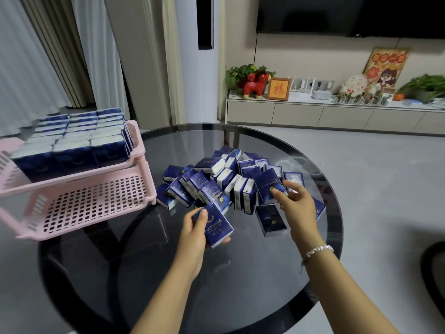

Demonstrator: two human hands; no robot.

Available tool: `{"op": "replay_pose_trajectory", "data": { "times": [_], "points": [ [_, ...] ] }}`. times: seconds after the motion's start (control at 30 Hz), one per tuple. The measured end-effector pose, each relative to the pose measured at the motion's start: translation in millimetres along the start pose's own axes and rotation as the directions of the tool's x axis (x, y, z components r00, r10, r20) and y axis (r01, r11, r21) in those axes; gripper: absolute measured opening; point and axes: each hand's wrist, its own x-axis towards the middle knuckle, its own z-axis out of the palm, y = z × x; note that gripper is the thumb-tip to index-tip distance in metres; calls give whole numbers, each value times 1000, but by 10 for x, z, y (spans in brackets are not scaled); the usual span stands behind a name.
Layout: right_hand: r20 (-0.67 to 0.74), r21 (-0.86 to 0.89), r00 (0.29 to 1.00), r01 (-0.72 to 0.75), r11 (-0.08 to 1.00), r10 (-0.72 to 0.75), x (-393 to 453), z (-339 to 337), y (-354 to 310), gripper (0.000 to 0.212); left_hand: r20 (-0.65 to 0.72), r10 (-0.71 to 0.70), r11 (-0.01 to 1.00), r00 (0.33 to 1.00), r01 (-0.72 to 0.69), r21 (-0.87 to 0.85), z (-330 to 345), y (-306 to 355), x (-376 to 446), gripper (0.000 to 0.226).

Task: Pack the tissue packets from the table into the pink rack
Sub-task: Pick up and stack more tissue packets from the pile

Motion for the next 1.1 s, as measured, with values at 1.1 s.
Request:
{"op": "replay_pose_trajectory", "data": {
  "times": [1.1],
  "points": [
    [353, -475, 922, 321, 819, -156, -309, 904, -93, 38, -75, 73, 985, 994, -60, 165, -339, 215, 1, 31]
  ]
}}
